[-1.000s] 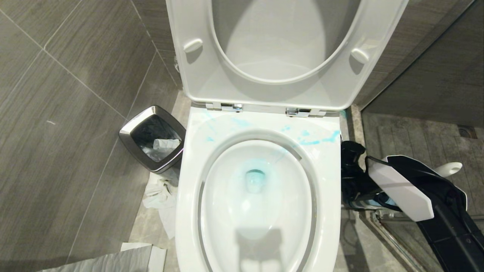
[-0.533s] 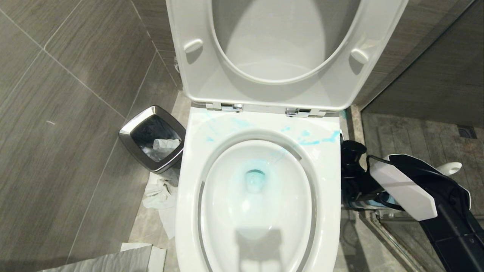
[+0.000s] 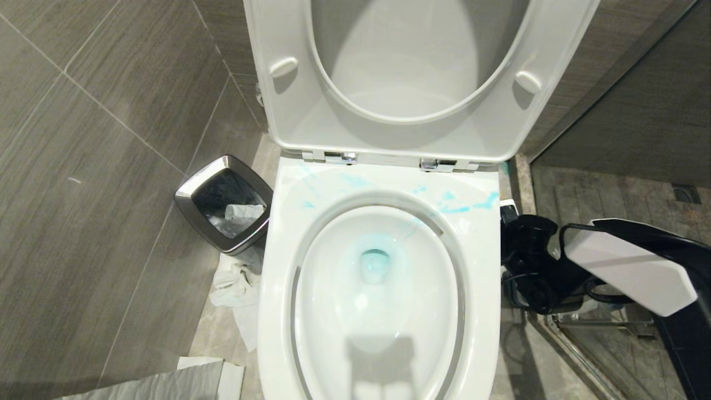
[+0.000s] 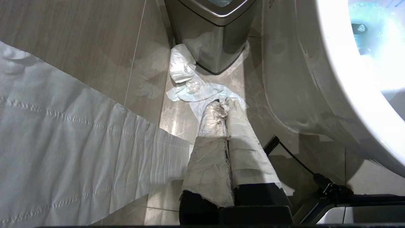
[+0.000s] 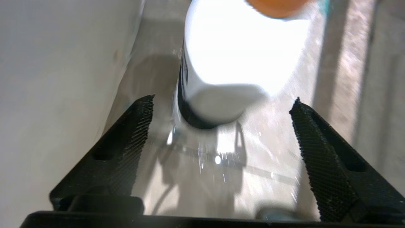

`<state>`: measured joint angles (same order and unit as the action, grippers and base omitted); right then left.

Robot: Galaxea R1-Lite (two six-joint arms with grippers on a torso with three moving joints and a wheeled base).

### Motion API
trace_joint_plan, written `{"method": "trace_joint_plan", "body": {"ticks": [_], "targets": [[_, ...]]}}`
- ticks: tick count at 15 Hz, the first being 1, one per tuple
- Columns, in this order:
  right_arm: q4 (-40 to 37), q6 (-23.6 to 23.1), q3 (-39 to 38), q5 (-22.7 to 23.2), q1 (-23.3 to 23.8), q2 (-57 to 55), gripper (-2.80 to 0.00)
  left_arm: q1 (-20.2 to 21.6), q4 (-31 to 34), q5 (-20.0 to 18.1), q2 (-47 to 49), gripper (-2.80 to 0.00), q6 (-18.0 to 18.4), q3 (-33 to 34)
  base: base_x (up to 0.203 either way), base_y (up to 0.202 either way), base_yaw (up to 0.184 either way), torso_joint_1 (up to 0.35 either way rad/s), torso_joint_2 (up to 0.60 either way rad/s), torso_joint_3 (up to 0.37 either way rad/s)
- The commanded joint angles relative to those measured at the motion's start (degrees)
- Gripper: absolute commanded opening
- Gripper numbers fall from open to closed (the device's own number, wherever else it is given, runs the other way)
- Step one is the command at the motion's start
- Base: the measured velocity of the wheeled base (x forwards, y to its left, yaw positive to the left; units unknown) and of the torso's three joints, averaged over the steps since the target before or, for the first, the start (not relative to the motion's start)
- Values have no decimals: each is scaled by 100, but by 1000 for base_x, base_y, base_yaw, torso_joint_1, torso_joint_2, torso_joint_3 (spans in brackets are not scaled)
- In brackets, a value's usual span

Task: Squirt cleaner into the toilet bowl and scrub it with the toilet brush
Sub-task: Place the cleaning agent on the floor, then scrub the toilet bowl

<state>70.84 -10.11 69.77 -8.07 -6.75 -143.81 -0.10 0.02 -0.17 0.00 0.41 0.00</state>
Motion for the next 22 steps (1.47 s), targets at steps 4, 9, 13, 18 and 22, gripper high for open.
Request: {"method": "trace_joint_plan", "body": {"ticks": [4,9,13,18,22], "targets": [[49,-3,-2714,-3,-14,3034,0,1,-2,0,0,-280,2,9,0,0,0,0,0,0],[-636,-124,-4460,-117,-60,6144,0,1,-2,0,0,-280,2,9,0,0,0,0,0,0],[-3158,-157,-4532,-461,-112,8631,0,1,-2,0,0,-280,2,9,0,0,0,0,0,0],[-8027,-72,-3335,-888,-130,10750,0,1,-2,0,0,-280,2,9,0,0,0,0,0,0],[-8596,283,-3240,-795,-133,10658,0,1,-2,0,0,-280,2,9,0,0,0,0,0,0]]}}
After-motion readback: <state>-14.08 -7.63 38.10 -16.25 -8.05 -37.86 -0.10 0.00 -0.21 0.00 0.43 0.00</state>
